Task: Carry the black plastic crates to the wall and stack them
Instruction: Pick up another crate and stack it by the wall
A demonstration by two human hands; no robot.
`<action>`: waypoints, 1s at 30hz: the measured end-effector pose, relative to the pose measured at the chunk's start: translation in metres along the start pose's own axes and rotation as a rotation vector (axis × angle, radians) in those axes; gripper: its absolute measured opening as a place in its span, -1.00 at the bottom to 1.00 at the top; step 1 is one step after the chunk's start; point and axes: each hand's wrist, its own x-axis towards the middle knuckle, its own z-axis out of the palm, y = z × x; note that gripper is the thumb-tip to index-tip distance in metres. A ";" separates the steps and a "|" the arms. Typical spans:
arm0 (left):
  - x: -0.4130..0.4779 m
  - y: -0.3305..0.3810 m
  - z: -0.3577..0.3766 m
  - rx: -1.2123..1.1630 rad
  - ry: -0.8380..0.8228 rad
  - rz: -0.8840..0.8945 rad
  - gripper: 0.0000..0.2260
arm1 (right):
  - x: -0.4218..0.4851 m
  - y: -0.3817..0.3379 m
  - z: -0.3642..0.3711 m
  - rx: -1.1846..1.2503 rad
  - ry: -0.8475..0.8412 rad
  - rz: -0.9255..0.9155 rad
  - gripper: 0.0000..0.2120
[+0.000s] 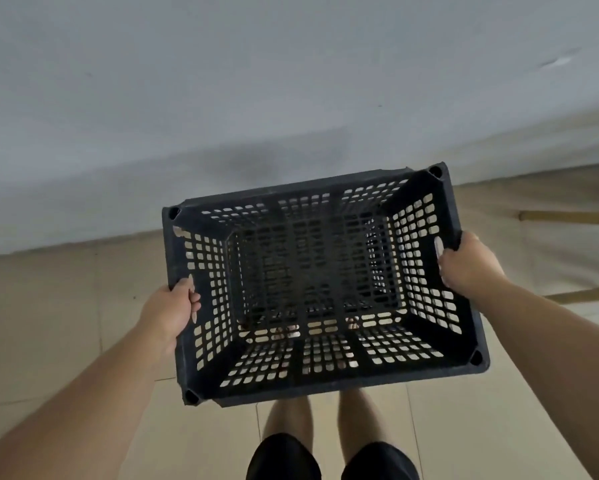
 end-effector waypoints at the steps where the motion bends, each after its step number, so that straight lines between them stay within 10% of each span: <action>1: 0.007 0.000 0.005 0.005 -0.005 0.008 -0.69 | 0.008 0.001 0.005 -0.004 0.004 -0.002 -0.70; 30: 0.068 -0.004 0.046 0.250 0.033 0.131 -0.63 | 0.086 -0.013 0.053 -0.321 0.031 -0.029 -0.58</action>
